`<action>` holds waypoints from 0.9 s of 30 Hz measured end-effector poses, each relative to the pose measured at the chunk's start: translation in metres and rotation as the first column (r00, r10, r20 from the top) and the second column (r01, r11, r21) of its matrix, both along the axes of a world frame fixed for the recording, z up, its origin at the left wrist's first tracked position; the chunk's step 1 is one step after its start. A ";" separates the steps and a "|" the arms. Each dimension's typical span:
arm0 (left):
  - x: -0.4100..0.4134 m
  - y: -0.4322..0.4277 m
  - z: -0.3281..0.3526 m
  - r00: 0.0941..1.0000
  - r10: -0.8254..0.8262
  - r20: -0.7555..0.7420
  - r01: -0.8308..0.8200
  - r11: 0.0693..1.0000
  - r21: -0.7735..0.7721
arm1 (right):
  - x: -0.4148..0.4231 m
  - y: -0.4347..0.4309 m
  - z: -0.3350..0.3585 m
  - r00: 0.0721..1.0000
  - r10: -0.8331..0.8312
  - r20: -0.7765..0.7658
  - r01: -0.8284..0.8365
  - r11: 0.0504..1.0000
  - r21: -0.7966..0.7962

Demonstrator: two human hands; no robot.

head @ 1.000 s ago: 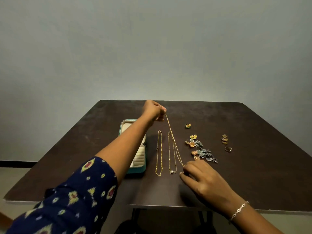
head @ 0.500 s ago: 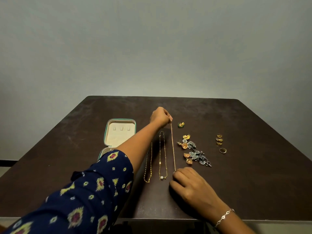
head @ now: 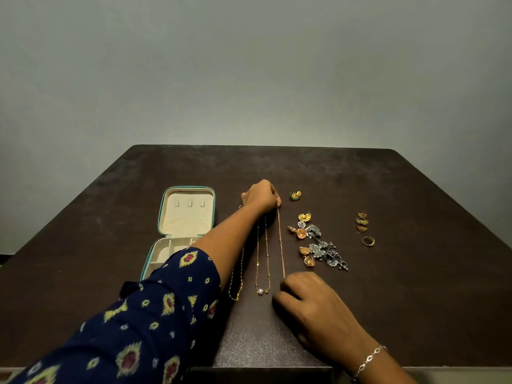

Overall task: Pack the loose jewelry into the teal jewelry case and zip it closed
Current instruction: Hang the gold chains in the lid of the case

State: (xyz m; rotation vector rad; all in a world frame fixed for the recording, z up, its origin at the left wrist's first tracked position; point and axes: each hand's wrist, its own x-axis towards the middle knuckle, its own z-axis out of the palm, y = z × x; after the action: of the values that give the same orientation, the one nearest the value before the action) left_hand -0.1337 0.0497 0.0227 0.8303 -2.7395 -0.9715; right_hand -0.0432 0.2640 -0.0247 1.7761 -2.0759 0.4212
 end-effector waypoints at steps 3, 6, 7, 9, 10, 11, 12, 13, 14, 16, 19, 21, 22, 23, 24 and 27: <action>0.000 0.000 -0.002 1.000 0.000 0.002 0.000 1.000 -0.001 | 0.000 0.001 0.002 1.000 -0.013 0.016 0.013 1.000 0.024; 0.000 -0.002 -0.004 1.000 -0.010 -0.008 0.010 1.000 0.008 | 0.001 0.001 0.004 0.999 -0.026 0.030 0.025 0.999 0.026; 0.001 -0.002 -0.003 1.000 -0.010 -0.018 0.010 1.000 0.009 | 0.001 0.001 0.004 0.999 -0.033 0.033 0.032 0.999 0.021; 0.002 -0.004 -0.002 0.999 -0.008 -0.053 0.009 1.000 0.019 | 0.001 0.000 0.005 0.998 -0.048 0.036 0.048 0.999 0.002; 0.003 -0.005 -0.002 0.997 -0.009 -0.073 0.011 1.000 0.028 | 0.001 0.000 0.005 0.998 -0.051 0.037 0.051 0.999 -0.011; 0.005 -0.005 0.000 0.996 -0.010 -0.090 0.013 0.999 0.035 | 0.002 0.000 0.006 0.998 -0.049 0.036 0.050 0.998 -0.025; 0.007 -0.006 0.002 0.994 -0.014 -0.105 0.018 0.999 0.038 | 0.002 0.000 0.006 0.998 -0.045 0.034 0.047 0.998 -0.036; 0.010 -0.007 0.004 0.993 -0.019 -0.117 0.024 0.999 0.040 | 0.002 0.000 0.006 0.999 -0.041 0.030 0.043 0.998 -0.044; 0.013 -0.009 0.006 0.991 -0.029 -0.131 0.036 0.998 0.046 | 0.002 0.000 0.006 0.999 -0.037 0.024 0.038 0.998 -0.052; 0.022 -0.011 0.011 0.984 -0.054 -0.169 0.066 0.995 0.070 | 0.002 0.000 0.005 1.000 -0.031 0.004 0.031 0.998 -0.052; 0.040 -0.013 0.018 0.971 -0.085 -0.222 0.107 0.990 0.088 | 0.003 0.000 0.005 0.999 -0.018 -0.039 0.016 0.998 -0.053; 0.052 -0.015 0.022 0.965 -0.090 -0.246 0.115 0.989 0.089 | 0.005 -0.001 0.004 0.996 0.003 -0.092 -0.009 0.998 -0.069; 0.058 -0.017 0.024 0.964 -0.091 -0.251 0.116 0.989 0.089 | 0.006 -0.002 0.004 0.994 0.010 -0.112 -0.019 0.997 -0.076; 0.063 -0.018 0.025 0.963 -0.090 -0.255 0.116 0.989 0.089 | 0.008 -0.003 0.004 0.991 0.022 -0.132 -0.033 0.996 -0.080; 0.068 -0.020 0.027 0.962 -0.091 -0.259 0.117 0.989 0.088 | 0.010 -0.004 0.004 0.989 0.030 -0.147 -0.042 0.996 -0.079; 0.082 -0.022 0.032 0.955 -0.096 -0.282 0.124 0.989 0.082 | 0.021 -0.008 0.001 0.985 0.063 -0.159 -0.074 0.995 -0.062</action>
State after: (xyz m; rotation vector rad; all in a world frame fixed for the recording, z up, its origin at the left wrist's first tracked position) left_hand -0.0514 0.0276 0.0543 0.5113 -2.5357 -1.1551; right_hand -0.0221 0.2564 -0.0241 1.7847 -1.8755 0.3546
